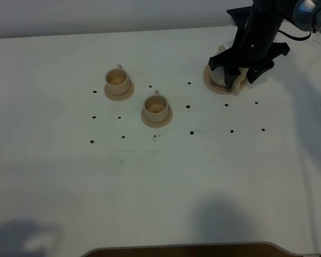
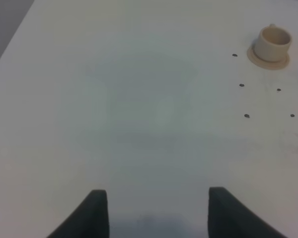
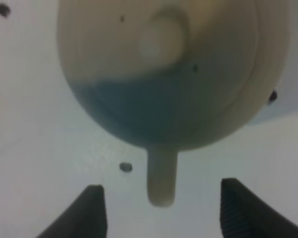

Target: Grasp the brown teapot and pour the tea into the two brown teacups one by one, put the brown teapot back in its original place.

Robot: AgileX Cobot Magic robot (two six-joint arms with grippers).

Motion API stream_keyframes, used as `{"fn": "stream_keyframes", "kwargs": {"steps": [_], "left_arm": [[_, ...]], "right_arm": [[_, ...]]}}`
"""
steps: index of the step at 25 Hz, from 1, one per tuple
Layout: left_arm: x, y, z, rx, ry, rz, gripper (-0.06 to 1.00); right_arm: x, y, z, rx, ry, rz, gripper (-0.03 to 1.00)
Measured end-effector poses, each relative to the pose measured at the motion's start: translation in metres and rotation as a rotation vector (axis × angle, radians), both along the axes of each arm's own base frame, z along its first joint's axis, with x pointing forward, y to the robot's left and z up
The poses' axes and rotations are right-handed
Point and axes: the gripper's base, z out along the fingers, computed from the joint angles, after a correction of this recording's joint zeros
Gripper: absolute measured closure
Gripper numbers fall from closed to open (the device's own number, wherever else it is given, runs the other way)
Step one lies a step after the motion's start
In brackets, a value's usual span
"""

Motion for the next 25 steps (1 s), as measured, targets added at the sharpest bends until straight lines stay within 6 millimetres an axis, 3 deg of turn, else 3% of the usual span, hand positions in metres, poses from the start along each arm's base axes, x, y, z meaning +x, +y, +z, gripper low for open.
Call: {"fn": "stream_keyframes", "kwargs": {"steps": [12,25], "left_arm": [[0.000,0.000,0.000,0.000,0.000,0.000,0.46],[0.000,0.000,0.000,0.000,0.000,0.000,0.46]], "right_arm": [[0.006,-0.003,-0.015,-0.053,-0.029,0.040,0.47],[0.007,-0.003,-0.015,-0.056,-0.044,0.067,0.51]]}}
